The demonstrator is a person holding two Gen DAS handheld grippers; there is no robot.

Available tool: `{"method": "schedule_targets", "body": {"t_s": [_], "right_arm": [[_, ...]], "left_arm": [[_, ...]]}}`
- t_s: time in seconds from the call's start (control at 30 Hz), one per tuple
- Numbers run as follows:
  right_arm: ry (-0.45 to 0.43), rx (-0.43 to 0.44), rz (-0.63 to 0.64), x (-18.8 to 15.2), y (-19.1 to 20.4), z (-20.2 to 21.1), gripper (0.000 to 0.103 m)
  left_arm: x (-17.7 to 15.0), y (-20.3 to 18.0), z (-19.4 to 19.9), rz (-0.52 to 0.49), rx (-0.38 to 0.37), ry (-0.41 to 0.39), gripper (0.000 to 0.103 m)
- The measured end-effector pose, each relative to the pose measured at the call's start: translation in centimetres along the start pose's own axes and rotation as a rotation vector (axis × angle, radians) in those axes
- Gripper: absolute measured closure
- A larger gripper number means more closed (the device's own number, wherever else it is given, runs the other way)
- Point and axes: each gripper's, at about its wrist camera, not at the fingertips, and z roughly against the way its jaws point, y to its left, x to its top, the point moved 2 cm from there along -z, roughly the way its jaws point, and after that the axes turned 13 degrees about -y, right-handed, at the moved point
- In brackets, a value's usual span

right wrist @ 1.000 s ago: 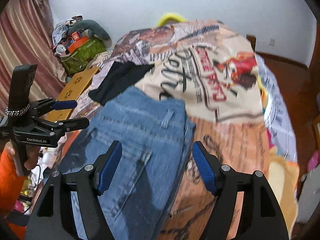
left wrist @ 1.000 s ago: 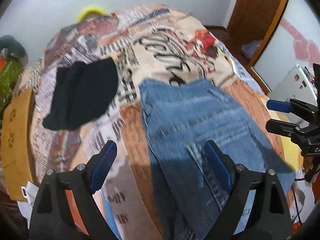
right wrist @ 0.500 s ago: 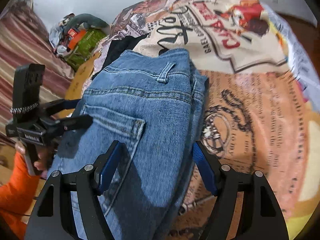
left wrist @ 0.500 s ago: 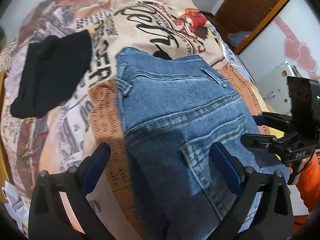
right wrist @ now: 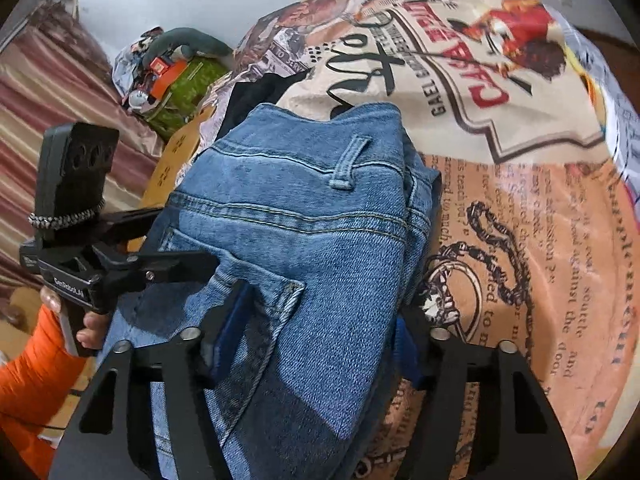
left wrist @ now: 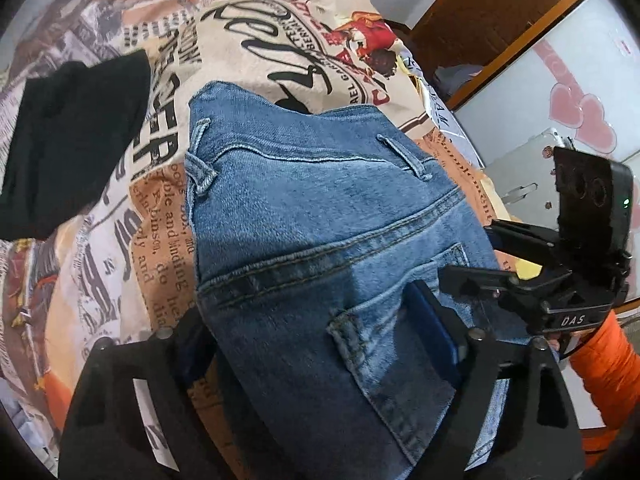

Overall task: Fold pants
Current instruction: 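Grasp the folded jeans with both grippers and lift it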

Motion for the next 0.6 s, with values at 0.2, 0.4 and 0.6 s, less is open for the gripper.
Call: {"method": "schedule_targets", "body": {"t_s": [0.2, 0.4, 0.6], "right_arm": [[-0.036, -0.015, 0.012, 0.3, 0.9, 1.1, 0.071], [-0.085, -0.016, 0.083, 1.0, 3.6, 2.4, 0.076], [-0.188, 0.014, 0.171, 3.3, 7.5, 4.0, 0.078]], "left_arm": [[-0.6, -1.2, 2.2, -0.063, 0.024, -0.048, 0.033], [-0.3, -1.7, 6.0, -0.063, 0.039, -0.13, 0.044], [1.0, -0.8, 11.5, -0.053, 0.045, -0.278, 0.051]]}}
